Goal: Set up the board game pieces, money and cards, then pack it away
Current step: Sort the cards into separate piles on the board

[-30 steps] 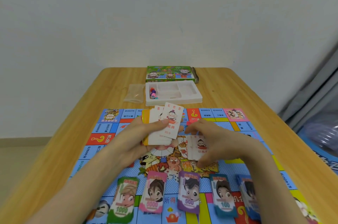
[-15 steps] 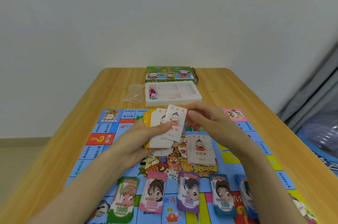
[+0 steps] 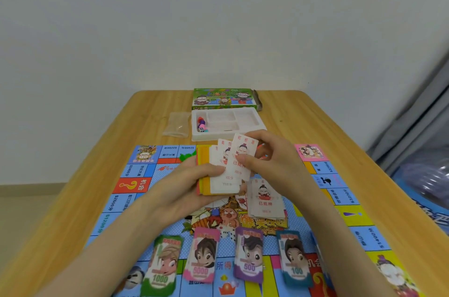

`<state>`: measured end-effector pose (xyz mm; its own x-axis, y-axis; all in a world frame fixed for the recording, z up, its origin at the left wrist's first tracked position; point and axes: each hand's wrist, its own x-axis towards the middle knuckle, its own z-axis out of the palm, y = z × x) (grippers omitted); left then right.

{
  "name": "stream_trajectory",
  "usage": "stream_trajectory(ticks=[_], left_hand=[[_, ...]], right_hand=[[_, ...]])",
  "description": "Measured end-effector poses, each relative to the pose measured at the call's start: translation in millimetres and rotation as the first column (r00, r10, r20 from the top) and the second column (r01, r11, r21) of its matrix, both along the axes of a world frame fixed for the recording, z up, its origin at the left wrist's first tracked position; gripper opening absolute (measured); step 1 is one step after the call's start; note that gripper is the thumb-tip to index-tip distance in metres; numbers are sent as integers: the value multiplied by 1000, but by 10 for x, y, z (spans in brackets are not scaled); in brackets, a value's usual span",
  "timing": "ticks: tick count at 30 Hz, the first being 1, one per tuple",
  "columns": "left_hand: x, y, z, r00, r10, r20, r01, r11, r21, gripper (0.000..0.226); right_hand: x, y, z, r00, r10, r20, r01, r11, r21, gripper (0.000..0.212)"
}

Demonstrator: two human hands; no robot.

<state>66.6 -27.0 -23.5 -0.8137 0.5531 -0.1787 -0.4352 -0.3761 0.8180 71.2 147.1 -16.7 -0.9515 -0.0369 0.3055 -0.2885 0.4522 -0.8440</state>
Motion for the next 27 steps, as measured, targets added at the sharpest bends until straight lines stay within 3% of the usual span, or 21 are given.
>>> stream_trajectory(ticks=[6, 8, 11, 14, 18, 22, 27], left_hand=[[-33, -16, -21, 993, 82, -82, -93, 987, -132, 45], [-35, -18, -22, 989, 93, -115, -112, 978, -176, 47], [-33, -18, -12, 983, 131, -131, -158, 962, -223, 45], [-37, -24, -8, 980, 144, -134, -174, 953, -247, 45], [-57, -32, -19, 985, 121, -127, -150, 955, -256, 47], [-60, -40, -31, 990, 92, -107, -115, 965, -238, 49], [-50, -29, -30, 993, 74, -93, -92, 973, -210, 43]], right_hand=[[25, 27, 49, 995, -97, 16, 97, 946, -309, 17], [19, 91, 67, 988, -135, 72, 150, 938, -313, 14], [5, 221, 55, 969, -133, 208, 154, 984, -86, 10], [-15, 278, 24, 932, -96, 349, 40, 986, 164, 12], [-30, 269, -41, 919, -149, 364, -1, 924, 382, 7], [-35, 277, -103, 915, -233, 328, 22, 844, 537, 12], [-56, 268, -162, 915, -265, 304, 36, 805, 592, 14]])
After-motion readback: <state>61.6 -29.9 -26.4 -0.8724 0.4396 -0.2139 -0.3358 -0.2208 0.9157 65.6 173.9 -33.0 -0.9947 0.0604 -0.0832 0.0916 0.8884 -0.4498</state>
